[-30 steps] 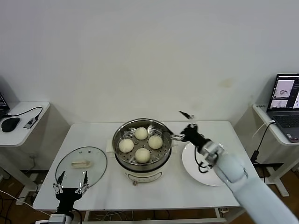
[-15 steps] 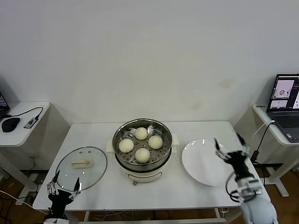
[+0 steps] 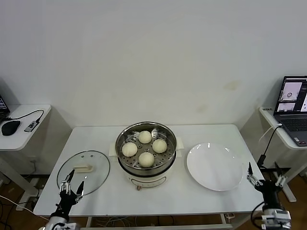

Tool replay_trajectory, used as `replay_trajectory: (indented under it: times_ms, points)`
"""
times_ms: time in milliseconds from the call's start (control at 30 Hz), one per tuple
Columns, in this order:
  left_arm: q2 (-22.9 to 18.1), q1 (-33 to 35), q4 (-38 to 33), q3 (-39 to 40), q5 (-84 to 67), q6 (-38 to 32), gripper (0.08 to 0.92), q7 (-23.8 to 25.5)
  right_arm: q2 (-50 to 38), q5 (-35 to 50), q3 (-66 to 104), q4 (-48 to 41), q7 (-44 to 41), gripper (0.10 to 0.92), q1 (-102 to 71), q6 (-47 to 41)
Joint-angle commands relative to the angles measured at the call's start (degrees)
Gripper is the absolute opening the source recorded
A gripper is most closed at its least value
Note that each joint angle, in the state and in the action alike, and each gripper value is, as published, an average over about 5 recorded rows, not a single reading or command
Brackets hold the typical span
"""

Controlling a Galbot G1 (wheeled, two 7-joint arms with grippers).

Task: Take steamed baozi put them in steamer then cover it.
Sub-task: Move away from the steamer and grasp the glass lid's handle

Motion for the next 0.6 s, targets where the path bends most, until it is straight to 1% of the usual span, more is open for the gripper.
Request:
replay_trajectory:
  times_ms: [33,333,600]
  points:
    - [1.9,-13.4,12.1,3.6,6.4,0.3,0.823,1.9,3.0,-0.8,3.7,0.3,0.9,0.823,-2.9,0.9]
    - [2.7,-16.2,14.3,4.6,6.4,1.3,0.823,2.6,4.0,-1.8,3.6,-0.3,1.1,0.823,-3.4,1.4]
    - [3.1,-19.7,17.9,5.5,6.3,1.6,0.823,3.1,3.7,-1.6,3.8,-1.2,1.0,0.823,-3.1,1.5]
